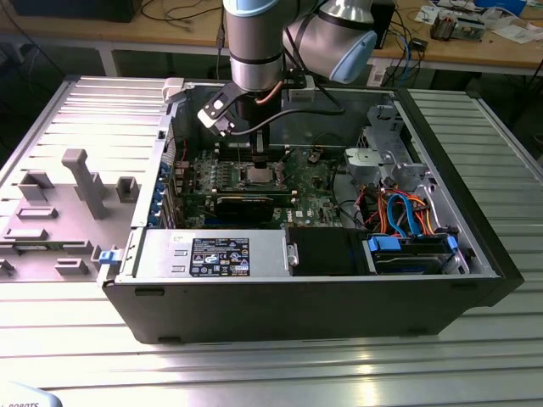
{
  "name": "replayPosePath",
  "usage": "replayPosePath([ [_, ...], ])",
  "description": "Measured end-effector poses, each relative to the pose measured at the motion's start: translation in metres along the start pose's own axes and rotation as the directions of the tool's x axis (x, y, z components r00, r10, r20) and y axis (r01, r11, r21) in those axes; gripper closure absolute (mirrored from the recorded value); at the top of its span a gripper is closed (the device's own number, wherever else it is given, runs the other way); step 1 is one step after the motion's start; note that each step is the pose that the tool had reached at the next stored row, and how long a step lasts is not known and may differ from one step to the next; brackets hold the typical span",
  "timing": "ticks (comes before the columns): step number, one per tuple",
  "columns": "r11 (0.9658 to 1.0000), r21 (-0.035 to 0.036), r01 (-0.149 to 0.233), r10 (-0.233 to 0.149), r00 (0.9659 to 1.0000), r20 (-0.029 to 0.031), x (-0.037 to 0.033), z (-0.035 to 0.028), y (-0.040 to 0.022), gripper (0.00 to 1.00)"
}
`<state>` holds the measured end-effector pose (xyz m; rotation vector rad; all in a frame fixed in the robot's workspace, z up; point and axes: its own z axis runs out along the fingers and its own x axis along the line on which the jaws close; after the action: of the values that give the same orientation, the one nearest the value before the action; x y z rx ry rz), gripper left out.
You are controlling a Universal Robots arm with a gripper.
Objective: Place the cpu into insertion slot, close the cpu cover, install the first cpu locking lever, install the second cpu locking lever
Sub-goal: 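Close the cpu cover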
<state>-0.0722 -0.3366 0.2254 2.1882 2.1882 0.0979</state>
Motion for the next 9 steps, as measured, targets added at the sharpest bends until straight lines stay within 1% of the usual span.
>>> replayPosePath([
  [1, 1.0000, 0.0002, 0.000, 0.000, 1.0000, 0.0003, 0.0000, 0.0000, 0.0001, 0.89],
  [2, 1.0000, 0.0027, 0.000, 0.000, 1.0000, 0.0009, 0.0000, 0.0001, 0.0007, 0.89],
  [4, 0.9996, 0.0271, 0.000, 0.000, 1.0000, 0.0026, 0.0000, 0.0005, 0.0069, 0.89],
  [9, 0.9996, 0.0271, 0.000, 0.000, 1.0000, 0.0025, 0.0000, 0.0005, 0.0069, 0.89],
])
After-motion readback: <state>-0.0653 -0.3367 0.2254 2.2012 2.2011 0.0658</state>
